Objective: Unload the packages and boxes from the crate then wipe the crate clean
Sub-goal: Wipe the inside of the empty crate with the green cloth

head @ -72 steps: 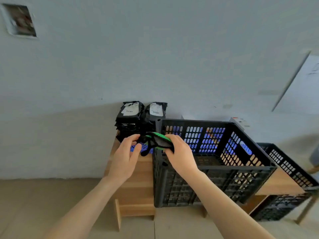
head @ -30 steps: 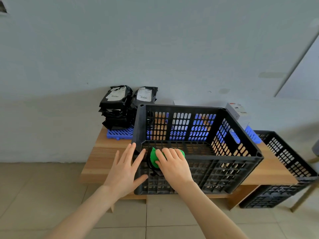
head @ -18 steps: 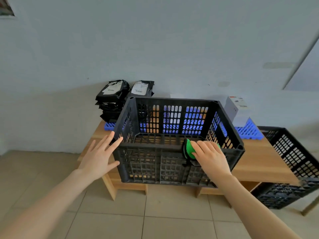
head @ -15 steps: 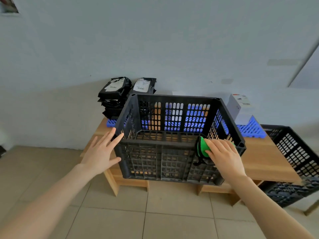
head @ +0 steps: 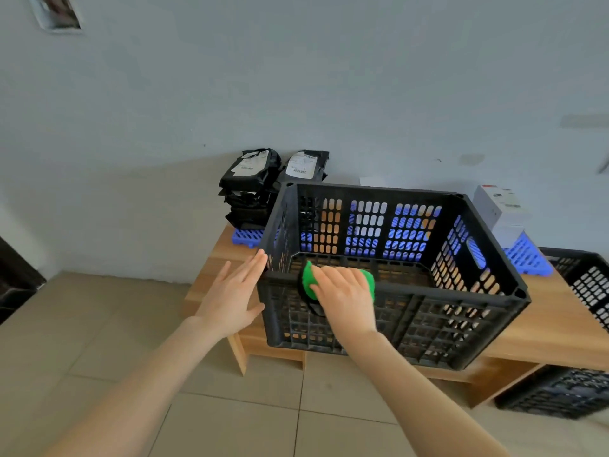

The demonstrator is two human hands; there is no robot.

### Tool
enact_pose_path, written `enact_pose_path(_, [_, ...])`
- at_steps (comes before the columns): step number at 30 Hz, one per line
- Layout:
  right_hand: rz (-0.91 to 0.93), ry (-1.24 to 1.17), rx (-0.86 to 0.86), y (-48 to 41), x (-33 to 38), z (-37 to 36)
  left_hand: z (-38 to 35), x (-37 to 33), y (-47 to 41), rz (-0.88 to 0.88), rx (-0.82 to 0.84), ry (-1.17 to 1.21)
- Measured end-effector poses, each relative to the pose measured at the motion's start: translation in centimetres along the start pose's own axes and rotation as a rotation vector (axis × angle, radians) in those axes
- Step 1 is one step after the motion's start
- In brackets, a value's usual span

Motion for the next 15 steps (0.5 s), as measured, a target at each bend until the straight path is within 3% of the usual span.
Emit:
enact_pose_path(6, [0.012,-0.002,-0.002,-2.3,5.6,-3.2,0.1,0.4,0.2,-0.03,-0.025,0.038])
enact_pose_path(11, [0.16,0.029,0.026,-1.2,2.1,-2.0,0.0,0.7,0.1,-0.1,-0.048,-0.071])
enact_pose_path(15, [0.134,0.083,0.016,1.4,-3.7,1.4,0.1,0.7,0.1,-0.105,-0.034,-0.076])
Point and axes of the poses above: each hand's wrist, its own y-axis away from the middle knuckle, its own z-axis out of the back of the hand, x = y × z, the point moved 1 cm from there along -y, towards the middle knuckle, and after that the axes turned 5 degrees about -x, right-handed, at the moved point
